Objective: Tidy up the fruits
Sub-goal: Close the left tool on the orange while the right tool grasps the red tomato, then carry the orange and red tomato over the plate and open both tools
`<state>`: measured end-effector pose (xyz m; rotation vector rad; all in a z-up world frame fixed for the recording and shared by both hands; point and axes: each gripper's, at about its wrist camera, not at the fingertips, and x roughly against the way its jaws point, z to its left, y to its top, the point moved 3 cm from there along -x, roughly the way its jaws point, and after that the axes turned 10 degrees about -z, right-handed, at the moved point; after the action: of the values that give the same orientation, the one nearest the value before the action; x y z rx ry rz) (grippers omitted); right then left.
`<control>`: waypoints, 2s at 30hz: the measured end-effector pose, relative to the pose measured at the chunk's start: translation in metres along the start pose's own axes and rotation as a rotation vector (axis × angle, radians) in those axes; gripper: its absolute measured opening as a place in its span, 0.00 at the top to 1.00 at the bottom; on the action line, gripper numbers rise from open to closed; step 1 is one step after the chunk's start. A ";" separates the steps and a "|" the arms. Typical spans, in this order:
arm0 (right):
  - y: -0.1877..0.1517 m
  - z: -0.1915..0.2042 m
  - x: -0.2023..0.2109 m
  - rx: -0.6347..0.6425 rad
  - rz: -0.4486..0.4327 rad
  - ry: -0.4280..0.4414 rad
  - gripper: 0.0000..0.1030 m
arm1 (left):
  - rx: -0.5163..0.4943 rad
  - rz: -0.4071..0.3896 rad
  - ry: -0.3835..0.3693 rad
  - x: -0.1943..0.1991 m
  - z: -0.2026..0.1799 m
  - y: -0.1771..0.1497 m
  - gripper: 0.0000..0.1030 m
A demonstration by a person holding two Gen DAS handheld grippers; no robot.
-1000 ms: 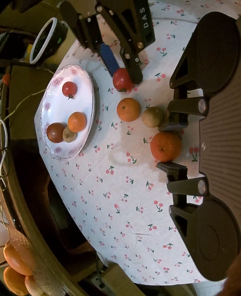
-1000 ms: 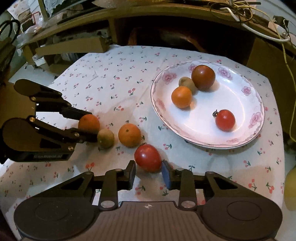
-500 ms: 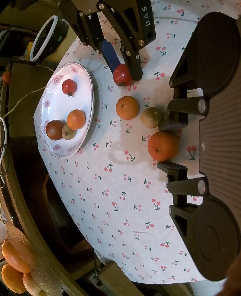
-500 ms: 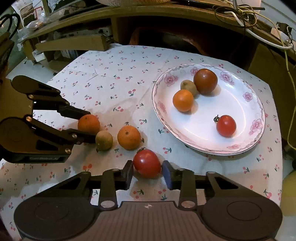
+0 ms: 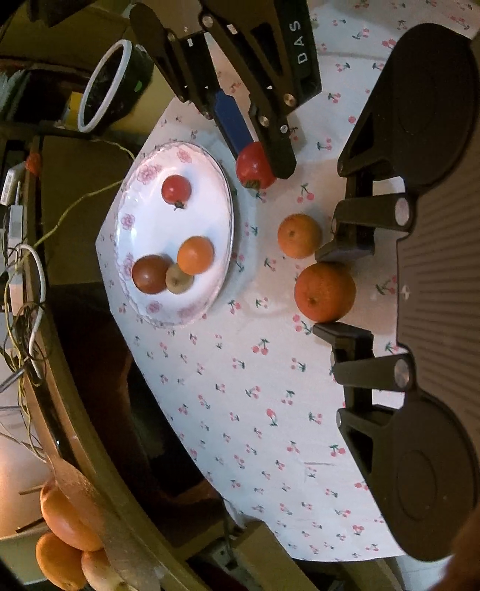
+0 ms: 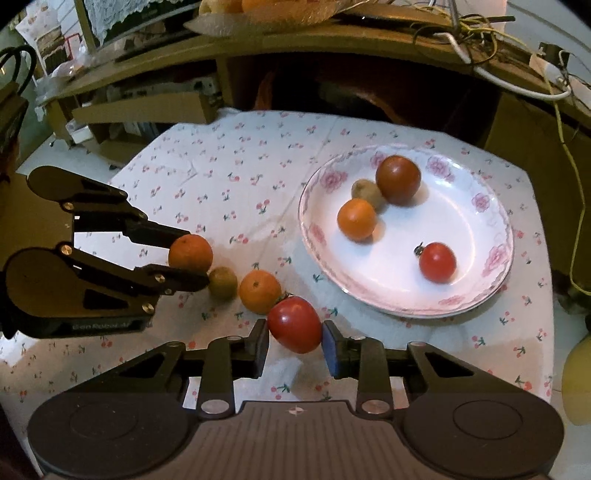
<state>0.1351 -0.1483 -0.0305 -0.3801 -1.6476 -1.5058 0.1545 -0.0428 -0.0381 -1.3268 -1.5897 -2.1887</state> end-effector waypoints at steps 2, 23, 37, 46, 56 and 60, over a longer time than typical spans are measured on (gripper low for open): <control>0.001 -0.003 0.002 -0.011 -0.006 -0.003 0.70 | 0.000 -0.004 -0.002 -0.001 -0.002 0.002 0.61; 0.016 -0.057 0.001 -0.090 -0.072 -0.140 0.70 | 0.022 -0.074 -0.015 -0.042 -0.025 0.057 0.61; 0.018 -0.068 -0.015 -0.089 -0.054 -0.156 0.69 | -0.021 -0.064 -0.004 -0.062 -0.031 0.063 0.62; 0.018 -0.072 -0.020 -0.089 -0.070 -0.169 0.68 | -0.012 -0.063 0.001 -0.067 -0.030 0.064 0.62; 0.020 -0.076 -0.015 -0.108 -0.101 -0.180 0.56 | -0.006 -0.072 0.003 -0.062 -0.027 0.067 0.61; 0.022 -0.076 -0.012 -0.109 -0.115 -0.179 0.56 | -0.002 -0.077 0.007 -0.059 -0.027 0.069 0.61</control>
<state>0.1862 -0.2096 -0.0310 -0.4991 -1.7558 -1.6934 0.2133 -0.1167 -0.0327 -1.2780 -1.6635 -2.2367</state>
